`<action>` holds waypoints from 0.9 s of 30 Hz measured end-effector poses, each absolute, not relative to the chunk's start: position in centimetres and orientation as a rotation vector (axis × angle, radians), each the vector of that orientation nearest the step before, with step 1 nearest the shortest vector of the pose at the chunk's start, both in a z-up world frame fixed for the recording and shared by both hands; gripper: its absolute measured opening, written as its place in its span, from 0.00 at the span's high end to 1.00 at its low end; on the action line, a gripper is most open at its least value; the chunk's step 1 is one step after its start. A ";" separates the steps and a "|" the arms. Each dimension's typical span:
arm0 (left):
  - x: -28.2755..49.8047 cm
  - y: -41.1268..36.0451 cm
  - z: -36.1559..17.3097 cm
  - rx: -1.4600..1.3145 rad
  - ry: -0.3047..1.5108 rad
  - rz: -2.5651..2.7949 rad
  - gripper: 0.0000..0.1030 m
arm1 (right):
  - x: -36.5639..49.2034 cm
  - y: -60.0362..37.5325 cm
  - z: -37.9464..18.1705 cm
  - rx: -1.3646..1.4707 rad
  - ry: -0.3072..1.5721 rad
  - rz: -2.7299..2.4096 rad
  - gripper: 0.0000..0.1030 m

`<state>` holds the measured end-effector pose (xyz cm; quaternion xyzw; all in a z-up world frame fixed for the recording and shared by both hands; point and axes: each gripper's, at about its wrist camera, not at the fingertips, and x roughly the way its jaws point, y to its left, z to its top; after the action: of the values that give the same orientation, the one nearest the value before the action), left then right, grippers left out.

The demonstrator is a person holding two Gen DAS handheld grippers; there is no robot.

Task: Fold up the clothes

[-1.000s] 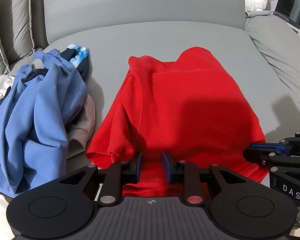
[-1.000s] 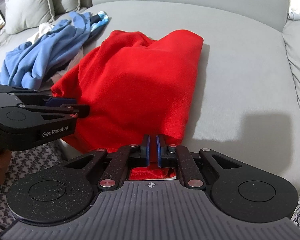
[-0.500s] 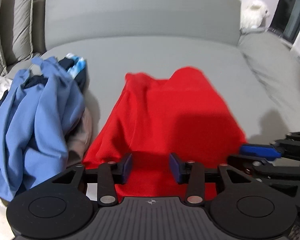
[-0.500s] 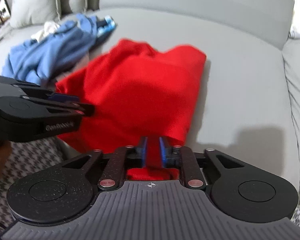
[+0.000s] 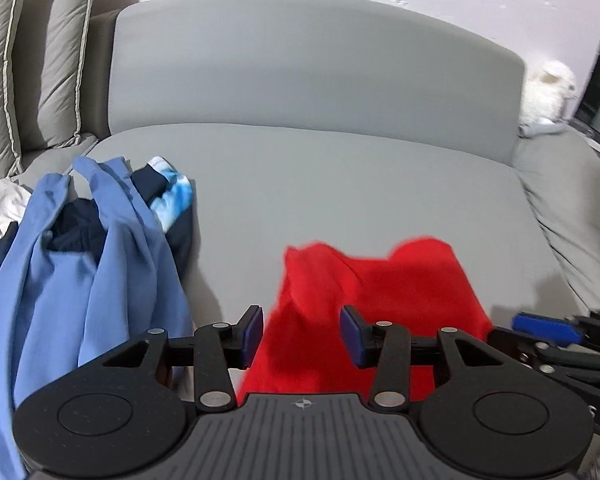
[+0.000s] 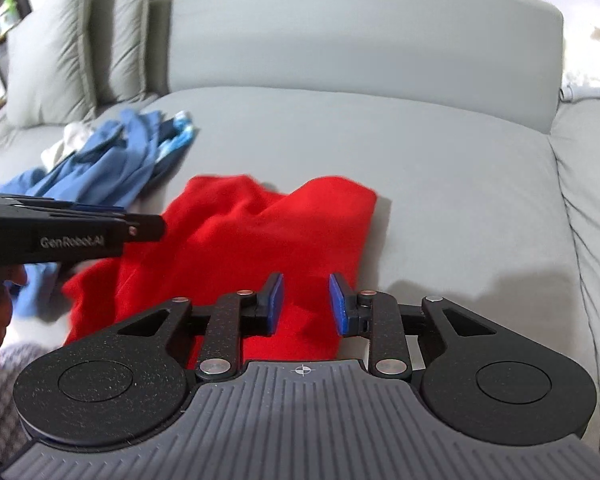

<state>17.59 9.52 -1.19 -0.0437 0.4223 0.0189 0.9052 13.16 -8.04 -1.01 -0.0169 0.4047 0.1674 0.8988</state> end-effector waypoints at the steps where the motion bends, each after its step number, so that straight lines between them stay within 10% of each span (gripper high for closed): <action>1: 18.5 9.7 -1.3 -0.088 0.875 0.046 0.59 | 13.9 -8.1 -1.2 -0.030 0.839 0.342 0.66; 12: 26.8 9.5 -5.0 0.036 1.001 -0.026 0.60 | 22.8 -7.6 -3.6 0.010 0.864 0.309 0.55; 18: 26.6 8.0 -7.0 0.108 1.026 -0.109 0.89 | 24.8 -6.2 -5.6 -0.073 0.897 0.367 0.56; 20: 25.9 7.8 -7.0 0.118 0.989 -0.109 0.91 | 24.9 -5.7 -6.4 -0.120 0.921 0.387 0.99; 27: 22.7 7.2 -6.2 0.180 0.753 0.000 0.84 | 22.3 -5.7 -5.1 -0.169 0.734 0.303 0.99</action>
<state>22.72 7.22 -6.18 0.0878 0.3671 0.0002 0.9260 22.28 -5.71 -5.12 -0.0820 0.3570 0.1475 0.9187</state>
